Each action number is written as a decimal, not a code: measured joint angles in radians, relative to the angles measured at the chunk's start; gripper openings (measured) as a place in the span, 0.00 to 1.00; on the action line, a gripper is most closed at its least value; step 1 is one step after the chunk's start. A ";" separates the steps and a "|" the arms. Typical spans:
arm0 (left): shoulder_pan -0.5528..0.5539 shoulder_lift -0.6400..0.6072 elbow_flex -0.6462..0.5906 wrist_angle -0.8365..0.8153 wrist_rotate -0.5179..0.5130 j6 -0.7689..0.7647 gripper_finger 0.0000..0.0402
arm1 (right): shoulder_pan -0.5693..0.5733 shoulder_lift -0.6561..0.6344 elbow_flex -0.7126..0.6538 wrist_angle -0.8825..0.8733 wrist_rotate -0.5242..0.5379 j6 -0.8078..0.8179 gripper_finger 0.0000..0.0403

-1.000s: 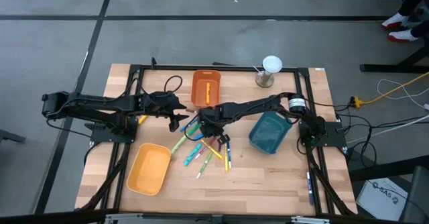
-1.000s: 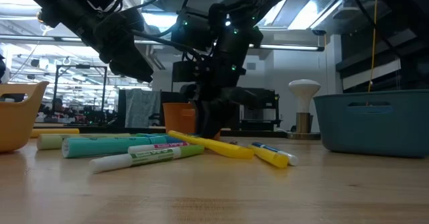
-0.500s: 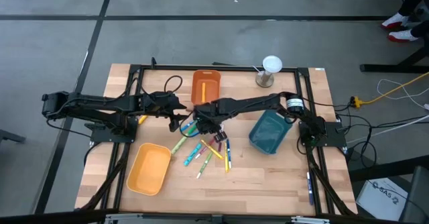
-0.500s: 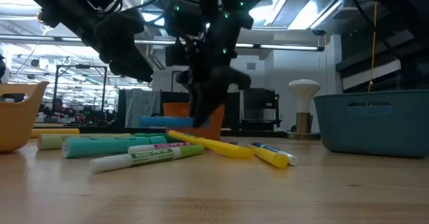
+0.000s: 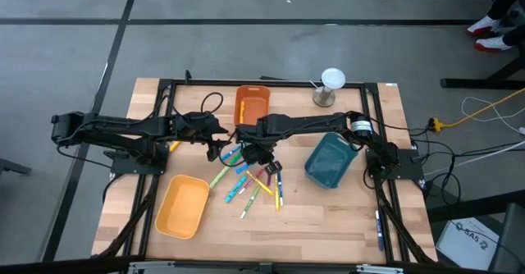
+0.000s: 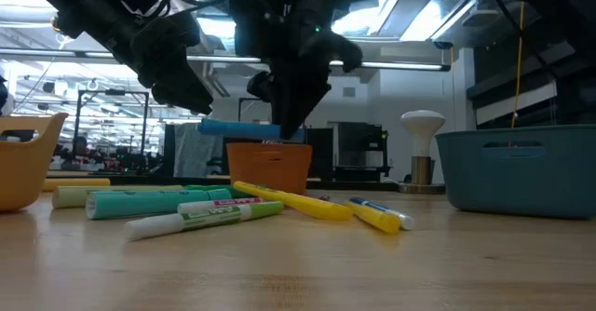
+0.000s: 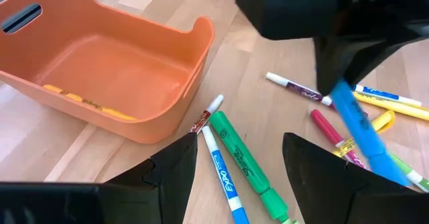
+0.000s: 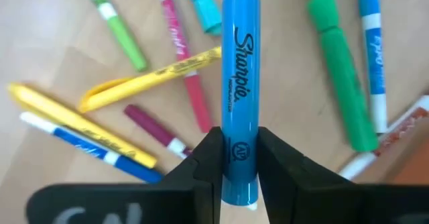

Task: Pick & Place Markers
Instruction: Put the blue highlighter pen into the orange bin, then put the left yellow pen into the blue bin

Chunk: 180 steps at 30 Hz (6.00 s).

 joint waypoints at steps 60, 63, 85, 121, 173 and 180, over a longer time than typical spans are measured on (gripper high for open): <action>-0.405 -0.990 -0.415 -0.014 -0.112 0.164 0.53 | 0.015 -0.537 -0.828 1.166 0.204 0.495 0.17; -0.399 -0.990 -0.422 -0.019 -0.069 0.172 0.53 | 0.015 -0.536 -0.828 1.220 0.251 0.531 0.17; -0.180 -0.990 -0.422 -0.036 0.050 0.212 0.53 | -0.021 -0.535 -0.828 1.299 0.375 0.713 0.17; -0.147 -0.985 -0.422 -0.036 0.027 0.193 0.53 | -0.058 -0.535 -0.827 1.366 0.626 0.803 0.17; -0.148 -0.984 -0.422 -0.036 0.027 0.193 0.53 | -0.249 -0.130 -0.255 0.415 0.354 1.152 0.26; -0.148 -0.984 -0.422 -0.035 0.027 0.193 0.53 | -0.253 -0.130 -0.255 0.416 0.354 1.167 0.37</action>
